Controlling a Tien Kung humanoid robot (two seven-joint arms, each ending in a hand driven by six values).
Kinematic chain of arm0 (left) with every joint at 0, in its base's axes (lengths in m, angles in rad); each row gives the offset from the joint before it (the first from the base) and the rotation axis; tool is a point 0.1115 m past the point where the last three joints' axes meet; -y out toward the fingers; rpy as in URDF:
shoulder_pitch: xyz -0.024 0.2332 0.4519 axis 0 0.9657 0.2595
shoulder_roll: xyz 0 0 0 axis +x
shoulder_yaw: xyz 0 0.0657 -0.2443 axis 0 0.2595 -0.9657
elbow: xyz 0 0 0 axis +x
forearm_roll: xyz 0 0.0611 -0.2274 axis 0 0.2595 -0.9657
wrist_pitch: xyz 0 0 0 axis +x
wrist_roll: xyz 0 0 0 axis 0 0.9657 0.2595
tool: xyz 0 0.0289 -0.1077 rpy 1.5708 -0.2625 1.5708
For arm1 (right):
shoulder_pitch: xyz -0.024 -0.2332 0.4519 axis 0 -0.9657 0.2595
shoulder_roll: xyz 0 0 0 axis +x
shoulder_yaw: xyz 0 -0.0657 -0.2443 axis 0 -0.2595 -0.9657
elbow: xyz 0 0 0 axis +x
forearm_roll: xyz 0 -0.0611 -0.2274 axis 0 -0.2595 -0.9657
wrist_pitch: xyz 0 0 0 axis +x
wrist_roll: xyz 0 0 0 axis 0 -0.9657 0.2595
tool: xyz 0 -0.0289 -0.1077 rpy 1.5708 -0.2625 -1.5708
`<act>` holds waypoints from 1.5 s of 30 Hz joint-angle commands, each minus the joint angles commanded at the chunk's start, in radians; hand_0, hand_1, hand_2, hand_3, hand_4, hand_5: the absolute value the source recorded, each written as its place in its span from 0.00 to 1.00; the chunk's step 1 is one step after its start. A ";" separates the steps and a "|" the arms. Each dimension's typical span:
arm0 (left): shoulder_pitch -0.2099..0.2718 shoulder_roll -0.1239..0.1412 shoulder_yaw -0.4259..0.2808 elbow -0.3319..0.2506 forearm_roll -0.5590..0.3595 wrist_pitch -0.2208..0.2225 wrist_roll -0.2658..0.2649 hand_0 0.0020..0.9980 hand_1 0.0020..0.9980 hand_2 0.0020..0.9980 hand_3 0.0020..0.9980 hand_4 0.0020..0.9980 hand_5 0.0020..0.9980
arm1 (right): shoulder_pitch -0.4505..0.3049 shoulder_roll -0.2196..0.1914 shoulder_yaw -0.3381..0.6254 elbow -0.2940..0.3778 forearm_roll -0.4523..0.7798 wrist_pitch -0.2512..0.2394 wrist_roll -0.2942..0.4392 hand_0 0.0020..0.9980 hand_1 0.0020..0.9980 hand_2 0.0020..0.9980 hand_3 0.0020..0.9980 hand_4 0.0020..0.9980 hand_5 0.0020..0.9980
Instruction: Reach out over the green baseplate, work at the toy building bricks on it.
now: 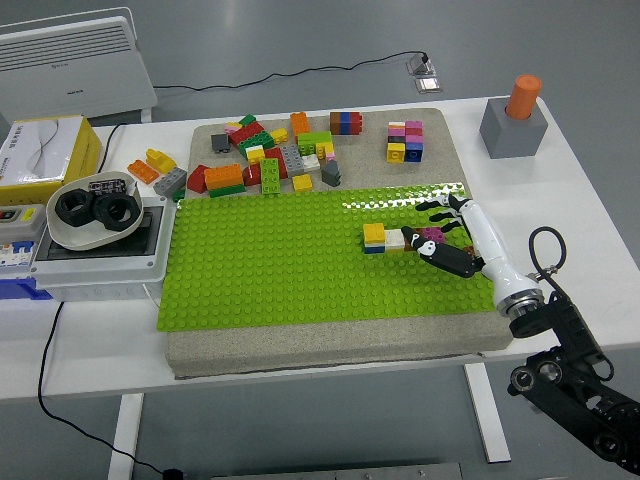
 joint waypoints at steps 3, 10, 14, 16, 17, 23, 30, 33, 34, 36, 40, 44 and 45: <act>-0.007 0.001 0.007 0.000 0.006 -0.016 0.011 0.70 0.51 0.44 0.56 0.38 0.29 | -0.008 -0.002 0.008 -0.016 0.073 0.002 0.053 0.36 0.40 0.52 0.56 0.86 0.30; -0.013 0.002 0.019 0.000 0.003 -0.036 0.022 0.70 0.52 0.45 0.56 0.38 0.29 | -0.013 -0.001 0.030 -0.025 0.267 0.033 0.180 0.39 0.38 0.46 0.49 0.91 0.27; -0.011 0.002 0.018 0.000 -0.001 -0.032 0.019 0.69 0.51 0.43 0.56 0.39 0.29 | -0.012 0.003 0.043 -0.022 0.382 0.067 0.250 0.42 0.39 0.46 0.47 1.00 0.51; -0.009 0.001 0.012 0.000 0.001 -0.026 0.016 0.69 0.51 0.43 0.56 0.39 0.29 | -0.013 0.004 0.047 -0.021 0.433 0.075 0.265 0.42 0.39 0.46 0.47 1.00 0.51; -0.008 0.001 0.010 0.000 0.002 -0.024 0.015 0.69 0.51 0.43 0.56 0.39 0.29 | -0.013 0.005 0.050 -0.021 0.447 0.075 0.268 0.42 0.39 0.46 0.47 1.00 0.51; -0.004 0.000 -0.003 0.000 0.020 -0.009 0.006 0.69 0.51 0.43 0.55 0.40 0.29 | -0.017 0.008 0.104 -0.042 0.575 0.070 0.282 0.43 0.40 0.49 0.48 1.00 0.47; -0.001 0.001 -0.009 0.000 0.033 -0.003 0.000 0.69 0.51 0.43 0.55 0.41 0.29 | -0.021 0.015 0.134 -0.063 0.648 0.059 0.290 0.44 0.41 0.57 0.69 1.00 0.48; 0.003 0.002 -0.015 0.000 0.033 0.005 -0.014 0.68 0.50 0.44 0.56 0.48 0.09 | -0.026 0.020 0.150 -0.079 0.690 0.048 0.311 0.43 0.41 0.58 0.75 0.99 0.50; 0.004 0.002 -0.016 0.000 0.031 0.007 -0.019 0.68 0.50 0.44 0.56 0.48 0.09 | -0.027 0.021 0.156 -0.082 0.699 0.046 0.316 0.43 0.41 0.58 0.75 0.99 0.50; 0.009 0.001 -0.013 0.000 0.012 0.012 -0.030 0.68 0.50 0.44 0.56 0.48 0.09 | -0.033 0.023 0.174 -0.083 0.703 0.042 0.321 0.43 0.41 0.58 0.75 0.99 0.50; 0.016 0.002 -0.001 0.000 -0.026 0.016 -0.042 0.68 0.50 0.43 0.57 0.52 0.06 | -0.038 0.030 0.199 -0.078 0.693 0.039 0.319 0.44 0.41 0.58 0.75 0.97 0.49; 0.020 0.003 0.005 0.000 -0.042 0.015 -0.045 0.68 0.49 0.43 0.56 0.56 0.02 | -0.042 0.039 0.206 -0.074 0.675 0.036 0.308 0.44 0.40 0.57 0.72 0.94 0.47; 0.020 0.004 0.005 0.000 -0.043 0.015 -0.045 0.68 0.49 0.43 0.56 0.56 0.02 | -0.043 0.040 0.207 -0.073 0.667 0.033 0.302 0.44 0.40 0.57 0.72 0.94 0.47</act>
